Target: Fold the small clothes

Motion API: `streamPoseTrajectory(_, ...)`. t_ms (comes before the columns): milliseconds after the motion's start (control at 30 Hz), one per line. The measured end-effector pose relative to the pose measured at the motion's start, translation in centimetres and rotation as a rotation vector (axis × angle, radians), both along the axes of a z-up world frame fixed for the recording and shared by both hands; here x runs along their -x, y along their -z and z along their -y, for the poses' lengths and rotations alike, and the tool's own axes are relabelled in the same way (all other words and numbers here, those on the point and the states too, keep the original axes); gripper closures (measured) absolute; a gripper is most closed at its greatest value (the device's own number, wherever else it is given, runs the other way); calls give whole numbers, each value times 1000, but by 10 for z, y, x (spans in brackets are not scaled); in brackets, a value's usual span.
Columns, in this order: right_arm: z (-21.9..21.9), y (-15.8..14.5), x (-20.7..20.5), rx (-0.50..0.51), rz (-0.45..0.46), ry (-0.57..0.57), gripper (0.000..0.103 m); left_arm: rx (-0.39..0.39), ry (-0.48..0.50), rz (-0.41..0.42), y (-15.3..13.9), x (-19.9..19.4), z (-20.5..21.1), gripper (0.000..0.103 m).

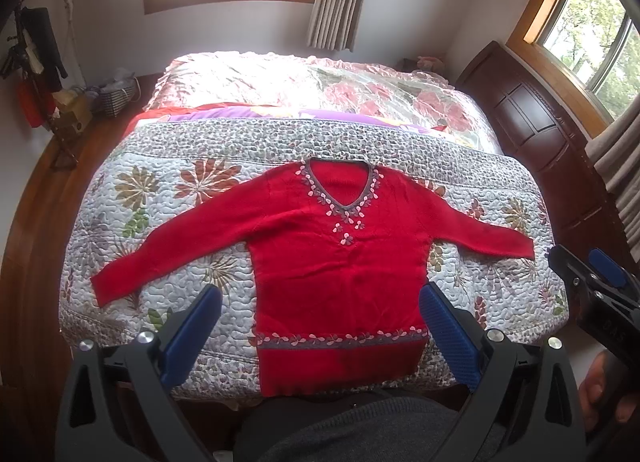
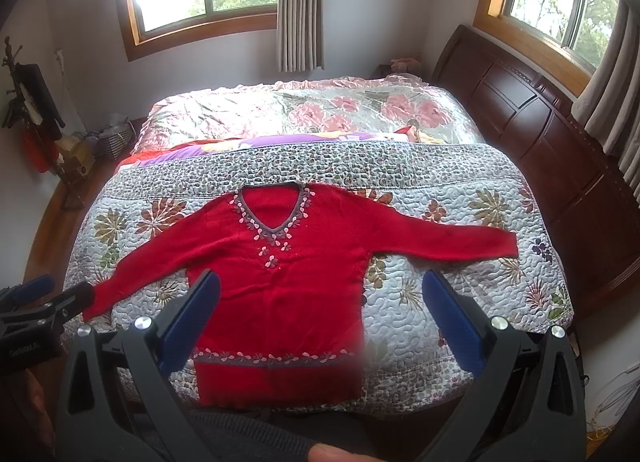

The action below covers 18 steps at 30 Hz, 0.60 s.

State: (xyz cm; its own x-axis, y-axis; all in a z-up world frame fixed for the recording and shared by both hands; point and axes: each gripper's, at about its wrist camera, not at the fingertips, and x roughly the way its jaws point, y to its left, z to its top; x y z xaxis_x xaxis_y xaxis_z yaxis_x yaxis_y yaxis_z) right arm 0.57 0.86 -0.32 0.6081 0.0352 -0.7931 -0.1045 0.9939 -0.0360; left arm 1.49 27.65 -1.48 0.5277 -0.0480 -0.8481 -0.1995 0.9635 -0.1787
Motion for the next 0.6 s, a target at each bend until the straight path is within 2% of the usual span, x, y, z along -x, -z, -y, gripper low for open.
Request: streamPoseTrajectory(600,-1,3,-1,-1,-4,-1,3,-2,-2,-9,2,-2,-1,4)
